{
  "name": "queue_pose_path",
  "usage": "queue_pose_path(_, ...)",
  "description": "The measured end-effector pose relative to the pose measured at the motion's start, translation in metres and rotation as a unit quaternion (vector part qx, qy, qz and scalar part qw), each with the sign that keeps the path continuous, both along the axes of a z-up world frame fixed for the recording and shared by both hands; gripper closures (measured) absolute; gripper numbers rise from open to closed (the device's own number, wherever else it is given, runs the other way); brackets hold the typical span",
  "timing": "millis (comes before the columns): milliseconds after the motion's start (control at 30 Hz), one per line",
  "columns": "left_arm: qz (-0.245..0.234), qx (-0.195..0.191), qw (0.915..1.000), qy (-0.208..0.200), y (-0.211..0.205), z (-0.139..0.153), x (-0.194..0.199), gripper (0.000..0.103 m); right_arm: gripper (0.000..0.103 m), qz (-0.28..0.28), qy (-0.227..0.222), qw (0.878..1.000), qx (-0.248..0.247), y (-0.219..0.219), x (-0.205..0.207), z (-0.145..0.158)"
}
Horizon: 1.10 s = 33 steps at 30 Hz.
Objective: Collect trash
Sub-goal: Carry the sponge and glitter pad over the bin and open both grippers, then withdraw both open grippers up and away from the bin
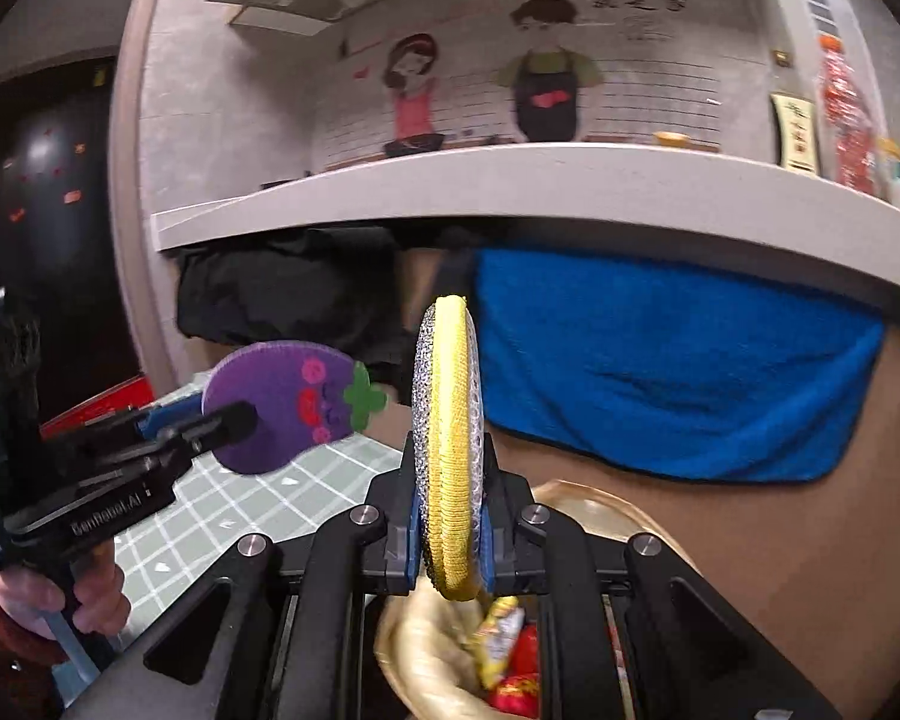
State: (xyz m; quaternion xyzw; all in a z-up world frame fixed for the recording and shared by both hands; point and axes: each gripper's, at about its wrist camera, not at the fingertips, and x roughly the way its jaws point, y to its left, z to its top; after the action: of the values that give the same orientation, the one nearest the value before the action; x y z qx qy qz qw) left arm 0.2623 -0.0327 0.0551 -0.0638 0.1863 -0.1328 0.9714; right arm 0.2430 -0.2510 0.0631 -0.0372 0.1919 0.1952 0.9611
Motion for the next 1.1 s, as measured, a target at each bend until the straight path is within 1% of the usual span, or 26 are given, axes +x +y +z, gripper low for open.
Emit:
queue_pose_path(133, -0.017, 0.0, 0.9995, 0.028, -0.025, -0.015, 0.018, 0.071, 0.089, -0.017, 0.015, 1.0, 0.014, -0.021, 0.01, -0.012)
queue_pose_path(333, -0.047, 0.005, 0.9975, 0.052, -0.06, -0.033, 0.043, 0.072, 0.089, -0.039, 0.043, 0.998, 0.027, -0.047, 0.027, -0.037)
queue_pose_path(467, -0.069, -0.002, 0.9951, 0.071, -0.075, -0.046, 0.06, 0.073, 0.089, -0.054, 0.063, 0.996, 0.038, -0.064, 0.04, -0.054)
queue_pose_path(600, -0.078, -0.02, 0.9928, 0.089, -0.082, -0.054, 0.077, 0.073, 0.089, -0.063, 0.087, 0.992, 0.065, -0.082, 0.054, -0.074)
queue_pose_path(667, -0.101, -0.033, 0.9889, 0.103, -0.085, -0.058, 0.088, 0.072, 0.087, -0.064, 0.096, 0.99, 0.081, -0.09, 0.059, -0.083)
queue_pose_path(700, -0.112, -0.039, 0.9861, 0.116, -0.085, -0.062, 0.094, 0.069, 0.081, -0.064, 0.105, 0.989, 0.085, -0.091, 0.062, -0.088)
queue_pose_path(733, -0.122, -0.045, 0.9827, 0.131, -0.085, -0.065, 0.1, 0.06, 0.076, -0.069, 0.113, 0.988, 0.085, -0.093, 0.065, -0.092)
queue_pose_path(767, -0.13, -0.053, 0.9787, 0.15, -0.084, -0.069, 0.106, 0.054, 0.065, -0.08, 0.12, 0.986, 0.082, -0.094, 0.067, -0.096)
queue_pose_path(800, -0.129, -0.058, 0.9777, 0.155, -0.082, -0.071, 0.108, 0.046, 0.063, -0.09, 0.123, 0.985, 0.079, -0.095, 0.067, -0.099)
queue_pose_path(833, -0.126, -0.061, 0.9778, 0.156, -0.08, -0.072, 0.108, 0.042, 0.063, -0.097, 0.126, 0.984, 0.078, -0.096, 0.067, -0.101)
queue_pose_path(900, -0.115, -0.054, 0.9798, 0.154, -0.074, -0.072, 0.104, 0.04, 0.063, -0.099, 0.13, 0.983, 0.083, -0.097, 0.063, -0.104)
queue_pose_path(1000, -0.093, -0.032, 0.9818, 0.163, -0.063, -0.074, 0.093, 0.04, 0.063, -0.103, 0.128, 0.983, 0.078, -0.093, 0.051, -0.105)
queue_pose_path(1100, -0.066, -0.008, 0.9834, 0.169, -0.044, -0.077, 0.069, 0.04, 0.063, -0.109, 0.119, 0.985, 0.064, -0.08, 0.03, -0.1)
